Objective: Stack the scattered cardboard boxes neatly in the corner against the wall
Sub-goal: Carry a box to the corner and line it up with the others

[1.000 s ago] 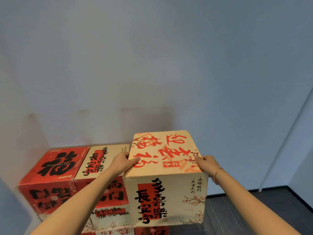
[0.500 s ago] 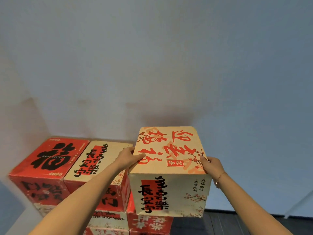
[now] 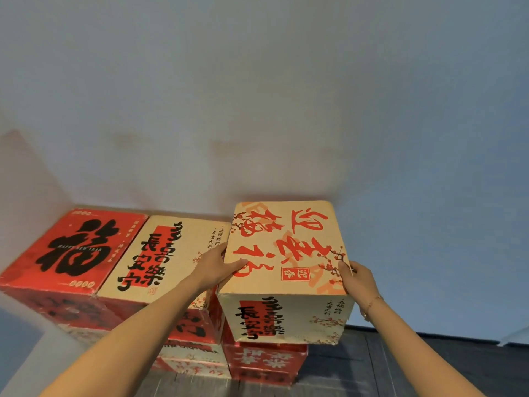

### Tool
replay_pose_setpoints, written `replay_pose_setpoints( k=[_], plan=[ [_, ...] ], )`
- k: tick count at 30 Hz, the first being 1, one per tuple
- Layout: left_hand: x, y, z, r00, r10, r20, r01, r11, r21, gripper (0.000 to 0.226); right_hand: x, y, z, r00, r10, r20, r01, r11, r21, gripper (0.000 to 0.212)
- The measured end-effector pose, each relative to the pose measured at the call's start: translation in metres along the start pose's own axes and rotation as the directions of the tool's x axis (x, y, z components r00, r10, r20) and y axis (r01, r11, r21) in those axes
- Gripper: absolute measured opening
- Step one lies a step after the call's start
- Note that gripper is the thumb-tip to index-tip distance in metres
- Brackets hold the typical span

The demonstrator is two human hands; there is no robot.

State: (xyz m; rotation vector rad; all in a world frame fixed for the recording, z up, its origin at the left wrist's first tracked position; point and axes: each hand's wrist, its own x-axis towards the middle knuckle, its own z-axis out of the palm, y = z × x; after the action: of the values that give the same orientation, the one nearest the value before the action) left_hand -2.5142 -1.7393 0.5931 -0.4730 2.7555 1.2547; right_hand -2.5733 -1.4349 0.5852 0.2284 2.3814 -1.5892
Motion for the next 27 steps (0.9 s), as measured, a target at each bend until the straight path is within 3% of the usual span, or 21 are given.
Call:
replay_pose_setpoints(
  k=[6, 12, 14, 18, 27],
  plan=[
    [0.023, -0.032, 0.008, 1.000, 0.004, -0.019, -0.003, 0.999, 0.053, 0.031, 0.028, 0.022, 0.029, 0.999, 0.009, 0.039, -0.009, 1.000, 0.000, 0.026],
    [0.042, -0.057, 0.014, 0.996, 0.057, -0.064, -0.051, 0.994, 0.098, 0.024, 0.036, 0.044, 0.047, 0.999, 0.020, 0.049, -0.021, 1.000, 0.003, 0.023],
    [0.042, -0.056, 0.017, 0.995, 0.078, -0.069, -0.070, 0.991, 0.116, 0.031, 0.038, 0.050, 0.050, 0.998, 0.034, 0.043, -0.035, 0.999, 0.009, 0.024],
    [0.047, -0.064, 0.023, 0.998, 0.046, -0.050, -0.038, 0.989, 0.146, 0.023, 0.043, 0.057, 0.053, 0.998, 0.039, 0.039, -0.039, 0.999, 0.000, 0.024],
    [0.050, -0.087, 0.036, 0.999, 0.016, 0.045, -0.032, 0.916, 0.399, 0.101, 0.043, 0.085, 0.066, 0.998, 0.056, 0.035, -0.057, 0.998, 0.022, 0.028]
  ],
)
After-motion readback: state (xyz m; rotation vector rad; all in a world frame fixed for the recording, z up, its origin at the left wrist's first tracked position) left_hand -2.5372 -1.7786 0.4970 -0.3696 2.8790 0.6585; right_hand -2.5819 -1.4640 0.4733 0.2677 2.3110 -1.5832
